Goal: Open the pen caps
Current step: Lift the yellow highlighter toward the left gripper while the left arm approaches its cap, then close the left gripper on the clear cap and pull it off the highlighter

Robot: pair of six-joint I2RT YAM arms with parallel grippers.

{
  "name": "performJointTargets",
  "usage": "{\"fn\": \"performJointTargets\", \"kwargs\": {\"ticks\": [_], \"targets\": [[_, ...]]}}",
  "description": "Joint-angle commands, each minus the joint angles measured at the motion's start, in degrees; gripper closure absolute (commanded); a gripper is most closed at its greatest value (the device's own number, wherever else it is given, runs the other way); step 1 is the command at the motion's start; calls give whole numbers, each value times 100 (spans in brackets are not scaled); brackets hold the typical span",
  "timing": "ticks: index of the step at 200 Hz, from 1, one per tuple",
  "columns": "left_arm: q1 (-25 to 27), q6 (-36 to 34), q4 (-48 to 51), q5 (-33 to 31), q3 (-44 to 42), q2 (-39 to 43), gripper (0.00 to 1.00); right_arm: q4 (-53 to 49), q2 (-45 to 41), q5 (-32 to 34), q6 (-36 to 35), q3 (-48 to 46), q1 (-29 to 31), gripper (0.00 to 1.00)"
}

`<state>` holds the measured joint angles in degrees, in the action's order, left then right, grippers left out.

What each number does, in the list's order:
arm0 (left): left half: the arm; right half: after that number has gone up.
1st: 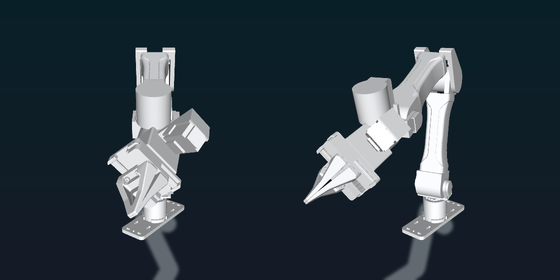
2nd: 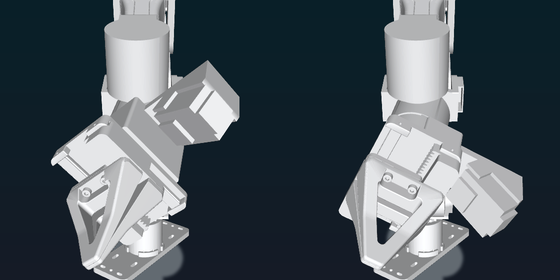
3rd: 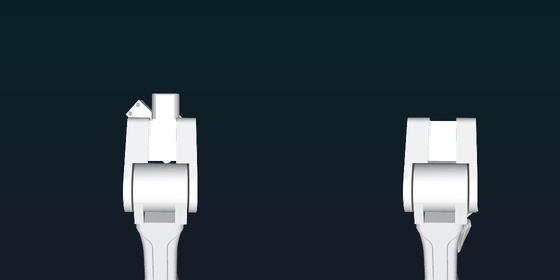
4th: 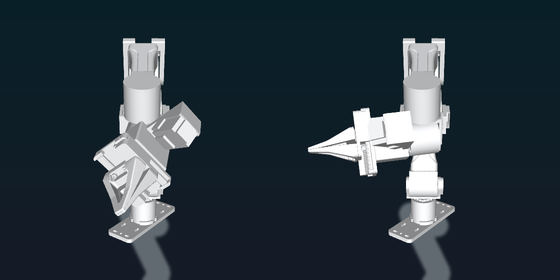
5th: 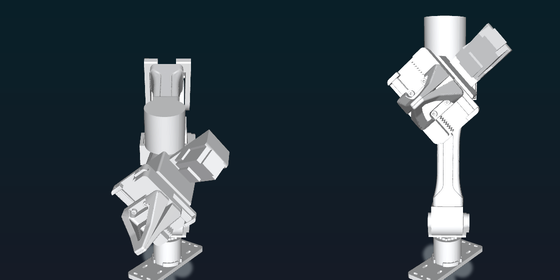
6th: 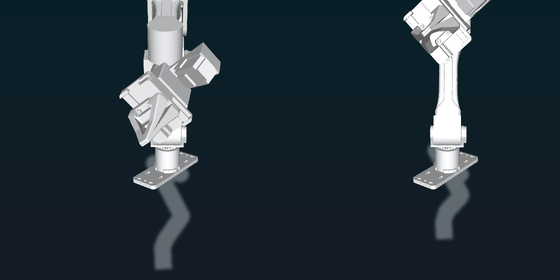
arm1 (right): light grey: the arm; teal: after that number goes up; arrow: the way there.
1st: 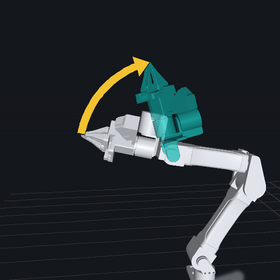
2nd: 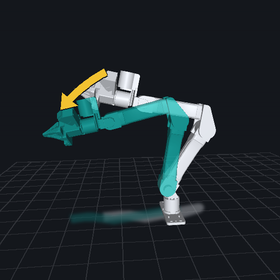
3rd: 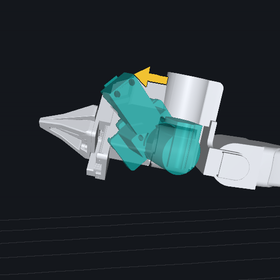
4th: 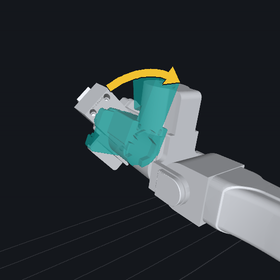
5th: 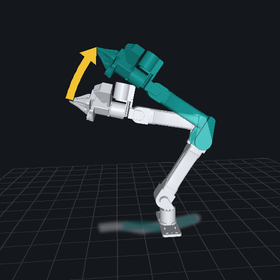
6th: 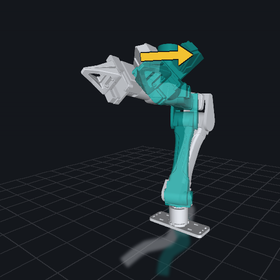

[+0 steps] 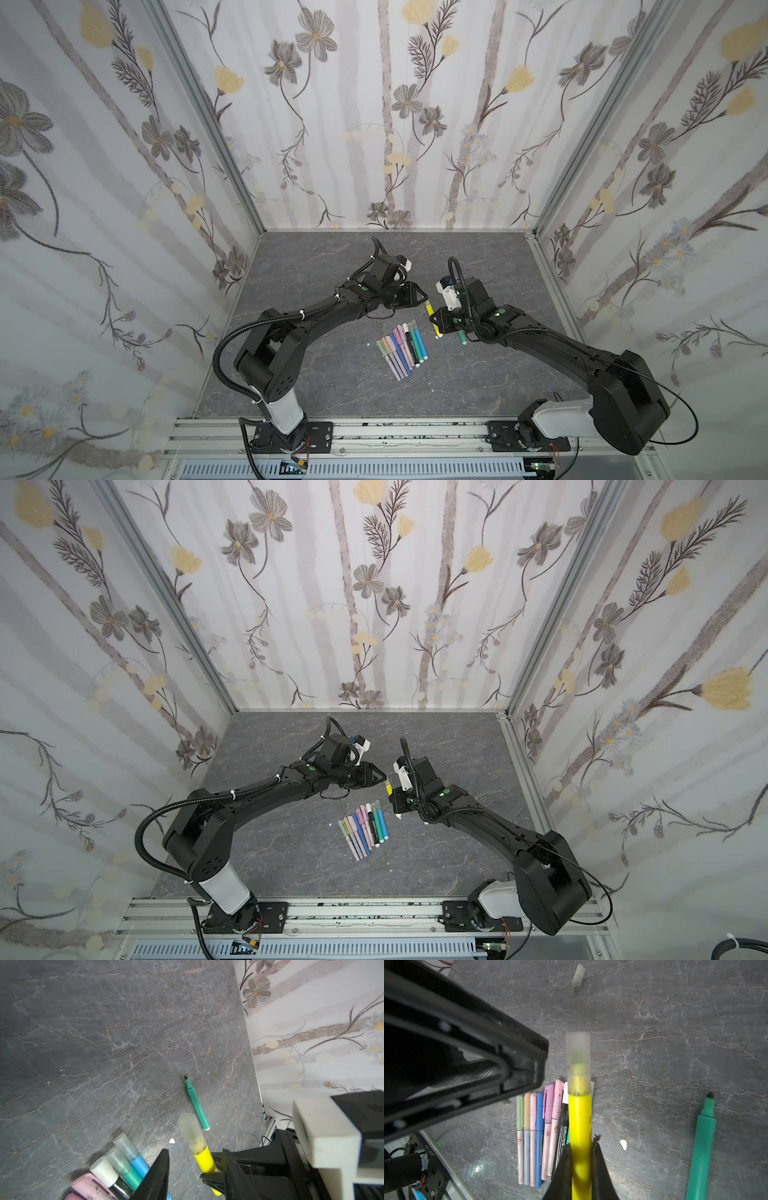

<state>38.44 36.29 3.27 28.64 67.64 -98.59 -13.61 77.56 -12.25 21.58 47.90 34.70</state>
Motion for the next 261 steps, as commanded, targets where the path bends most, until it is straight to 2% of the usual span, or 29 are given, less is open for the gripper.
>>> {"fn": "performJointTargets", "kwargs": {"ticks": [1, 37, 74, 173, 208, 230, 261], "targets": [[19, 79, -199, 1, 121, -98, 59, 157, -39, -71, 42, 57, 1, 100], [33, 72, -186, 1, 245, -249, 59, 166, -22, -142, 67, 121, 2, 100], [30, -17, -28, 10, 426, -417, 64, 122, -13, -147, 67, 217, -3, 100], [18, 49, -142, -28, 458, -522, 88, 148, -26, -102, 65, 158, 1, 99], [21, 130, -225, 23, 413, -500, 96, 292, -52, -99, 64, 46, 2, 83], [19, 150, -235, 53, 391, -494, 100, 423, -57, -76, 67, -26, -3, 78], [29, 172, -245, 115, 364, -458, 100, 576, 28, -77, 52, -26, -3, 76]]}}
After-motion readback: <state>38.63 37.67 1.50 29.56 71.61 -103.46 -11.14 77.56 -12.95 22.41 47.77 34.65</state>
